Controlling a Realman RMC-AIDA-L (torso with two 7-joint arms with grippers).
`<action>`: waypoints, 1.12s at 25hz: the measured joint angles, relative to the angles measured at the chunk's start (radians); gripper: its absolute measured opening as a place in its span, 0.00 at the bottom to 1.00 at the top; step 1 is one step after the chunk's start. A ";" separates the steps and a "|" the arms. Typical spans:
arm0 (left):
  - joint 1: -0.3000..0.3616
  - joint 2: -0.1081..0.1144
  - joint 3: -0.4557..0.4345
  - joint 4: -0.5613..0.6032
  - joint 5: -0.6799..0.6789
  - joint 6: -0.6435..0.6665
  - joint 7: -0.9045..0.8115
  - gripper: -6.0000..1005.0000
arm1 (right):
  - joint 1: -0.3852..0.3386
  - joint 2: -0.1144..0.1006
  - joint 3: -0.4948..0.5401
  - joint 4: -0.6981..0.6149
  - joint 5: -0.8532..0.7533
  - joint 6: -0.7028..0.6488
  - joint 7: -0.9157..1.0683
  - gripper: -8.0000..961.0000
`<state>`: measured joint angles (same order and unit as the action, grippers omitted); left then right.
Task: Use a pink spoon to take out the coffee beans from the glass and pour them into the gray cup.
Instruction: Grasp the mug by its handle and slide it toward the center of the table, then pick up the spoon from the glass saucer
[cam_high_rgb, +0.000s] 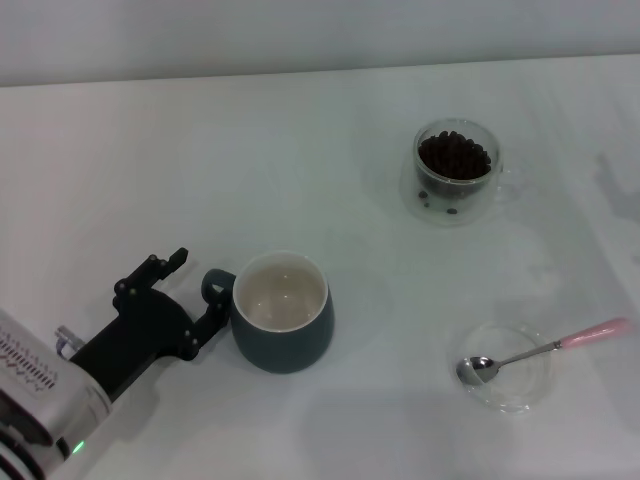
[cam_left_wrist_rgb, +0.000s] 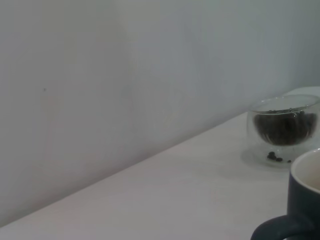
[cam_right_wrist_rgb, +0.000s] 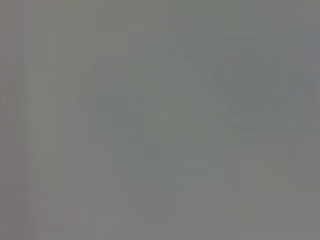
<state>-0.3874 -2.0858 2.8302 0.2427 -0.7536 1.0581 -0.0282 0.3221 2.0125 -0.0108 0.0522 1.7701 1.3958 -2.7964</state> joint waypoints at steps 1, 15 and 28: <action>0.005 0.001 0.000 0.003 0.000 0.004 0.000 0.44 | 0.000 0.000 0.000 0.000 0.000 0.000 0.000 0.86; 0.114 0.004 0.000 0.003 -0.007 0.120 -0.004 0.75 | 0.001 0.000 0.001 0.000 0.009 0.000 0.047 0.86; 0.247 0.004 0.000 -0.003 -0.326 0.363 -0.022 0.75 | -0.130 -0.021 -0.116 -0.183 -0.054 -0.097 0.823 0.85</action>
<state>-0.1403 -2.0813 2.8302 0.2401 -1.0797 1.4212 -0.0504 0.1920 1.9914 -0.1266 -0.1312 1.7162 1.2992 -1.9729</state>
